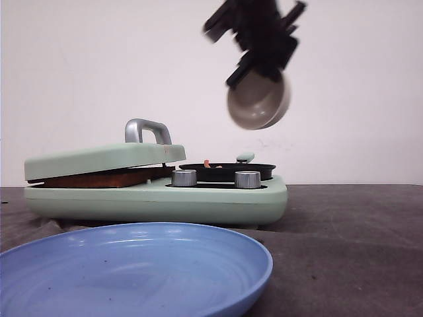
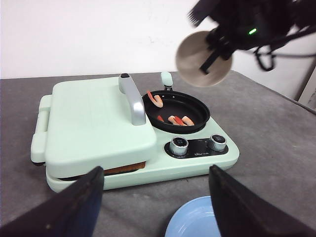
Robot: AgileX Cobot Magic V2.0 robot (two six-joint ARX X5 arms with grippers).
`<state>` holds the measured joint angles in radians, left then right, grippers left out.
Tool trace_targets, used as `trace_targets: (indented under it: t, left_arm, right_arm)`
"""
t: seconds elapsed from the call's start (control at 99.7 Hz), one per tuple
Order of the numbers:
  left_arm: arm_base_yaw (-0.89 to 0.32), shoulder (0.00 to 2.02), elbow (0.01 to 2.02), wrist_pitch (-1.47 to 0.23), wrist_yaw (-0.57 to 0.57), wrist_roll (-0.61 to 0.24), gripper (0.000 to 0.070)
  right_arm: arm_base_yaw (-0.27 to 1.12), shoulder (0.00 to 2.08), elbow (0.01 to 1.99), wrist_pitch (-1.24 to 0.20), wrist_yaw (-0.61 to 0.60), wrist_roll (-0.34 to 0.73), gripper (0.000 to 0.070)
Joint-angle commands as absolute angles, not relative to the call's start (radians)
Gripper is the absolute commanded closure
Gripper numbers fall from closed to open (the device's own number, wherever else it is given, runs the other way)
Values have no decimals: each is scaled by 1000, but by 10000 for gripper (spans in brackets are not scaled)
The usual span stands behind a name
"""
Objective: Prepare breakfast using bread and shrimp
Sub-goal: 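Tilt the bowl with the right gripper to pour shrimp into the pan, then carry the empty bowl back and set it down with the right gripper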
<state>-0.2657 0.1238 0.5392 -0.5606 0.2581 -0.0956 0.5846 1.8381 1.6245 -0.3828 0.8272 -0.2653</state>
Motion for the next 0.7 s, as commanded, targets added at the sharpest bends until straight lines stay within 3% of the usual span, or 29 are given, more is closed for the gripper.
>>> trace_targets:
  t: [0.0, 0.161, 0.361, 0.552, 0.692]
  left_arm:
    - [-268, 121, 541, -556, 260, -87, 348]
    - [-268, 121, 541, -559, 259, -87, 349]
    - [-268, 121, 541, -561, 259, -87, 349]
    - [-268, 121, 541, -561, 259, -87, 348]
    - [-268, 121, 541, -560, 258, -87, 348]
  right_arm:
    - [563, 1817, 1651, -469, 768, -69, 700]
    - [468, 1732, 1651, -659, 568, 106, 700]
    - [303, 1662, 1651, -823, 279, 234, 700]
    - [139, 1659, 1650, -944, -9, 258, 700]
    - [56, 1659, 1646, -945, -199, 257, 700]
